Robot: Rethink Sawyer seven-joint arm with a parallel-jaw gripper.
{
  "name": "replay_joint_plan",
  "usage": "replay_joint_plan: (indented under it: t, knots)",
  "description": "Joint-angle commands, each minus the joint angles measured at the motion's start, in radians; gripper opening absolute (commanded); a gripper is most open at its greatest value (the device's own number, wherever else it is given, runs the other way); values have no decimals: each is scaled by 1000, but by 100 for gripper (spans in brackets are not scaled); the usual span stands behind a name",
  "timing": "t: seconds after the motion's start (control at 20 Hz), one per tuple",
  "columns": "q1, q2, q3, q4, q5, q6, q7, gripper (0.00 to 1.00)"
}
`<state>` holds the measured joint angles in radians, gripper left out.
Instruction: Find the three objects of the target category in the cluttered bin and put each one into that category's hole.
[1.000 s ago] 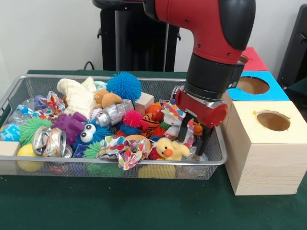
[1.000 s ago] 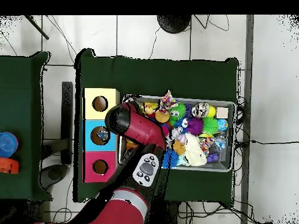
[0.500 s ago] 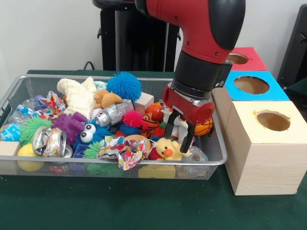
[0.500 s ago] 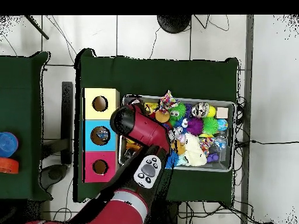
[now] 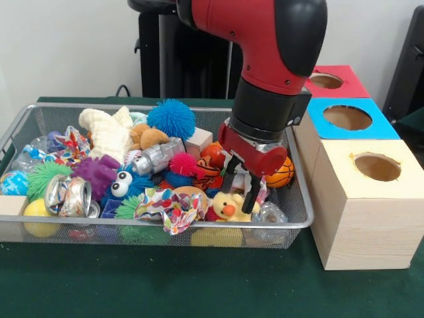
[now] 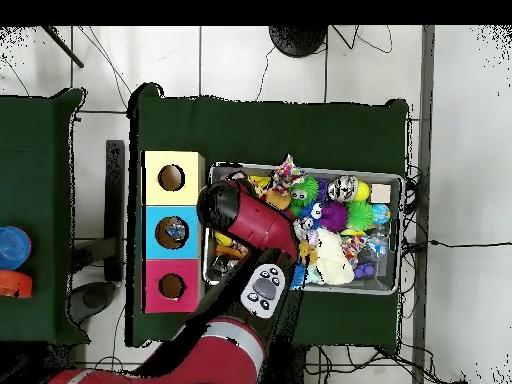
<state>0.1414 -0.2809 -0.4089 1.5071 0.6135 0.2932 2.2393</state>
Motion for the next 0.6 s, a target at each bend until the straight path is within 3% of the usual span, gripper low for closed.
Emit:
replay_joint_plan:
  t: [0.05, 0.3, 0.6]
  knots:
    - [-56, 19, 184, 38, -7, 152, 116, 100]
    - [-92, 6, 253, 66, 14, 138, 117, 100]
    - [-128, -33, 320, 107, 24, 191, 116, 100]
